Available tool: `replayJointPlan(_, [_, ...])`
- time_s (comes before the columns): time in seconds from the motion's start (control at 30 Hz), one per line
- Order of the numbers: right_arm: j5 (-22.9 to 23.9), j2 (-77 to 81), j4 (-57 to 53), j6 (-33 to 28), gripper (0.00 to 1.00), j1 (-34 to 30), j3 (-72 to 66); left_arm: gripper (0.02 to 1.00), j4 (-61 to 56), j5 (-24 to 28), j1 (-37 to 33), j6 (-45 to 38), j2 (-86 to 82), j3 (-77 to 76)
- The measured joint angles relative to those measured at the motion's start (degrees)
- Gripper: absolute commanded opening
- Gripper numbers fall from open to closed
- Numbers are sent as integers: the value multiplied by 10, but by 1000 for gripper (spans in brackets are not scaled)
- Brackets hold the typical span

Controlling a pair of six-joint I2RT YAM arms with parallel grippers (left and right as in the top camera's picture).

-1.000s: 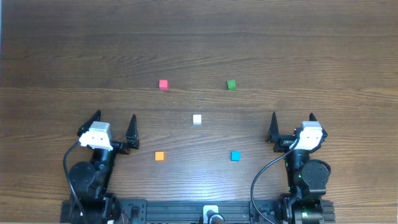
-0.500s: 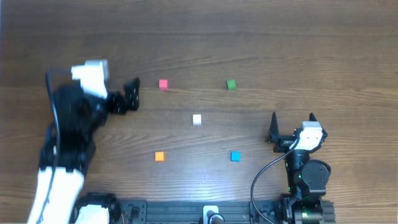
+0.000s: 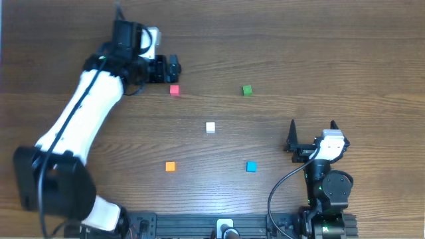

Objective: Stack Cubes

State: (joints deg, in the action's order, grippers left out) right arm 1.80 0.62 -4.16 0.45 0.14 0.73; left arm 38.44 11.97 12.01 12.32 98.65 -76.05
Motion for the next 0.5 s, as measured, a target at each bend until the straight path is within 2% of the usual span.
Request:
replayJointPlan(0.4, [0,0,0,0,991,0,0,967,25,-66,41,23,159,-77])
replayJointPlan(0.5, [0,0,0,0,993,0,0,932,26,-77,41,25,179,-88])
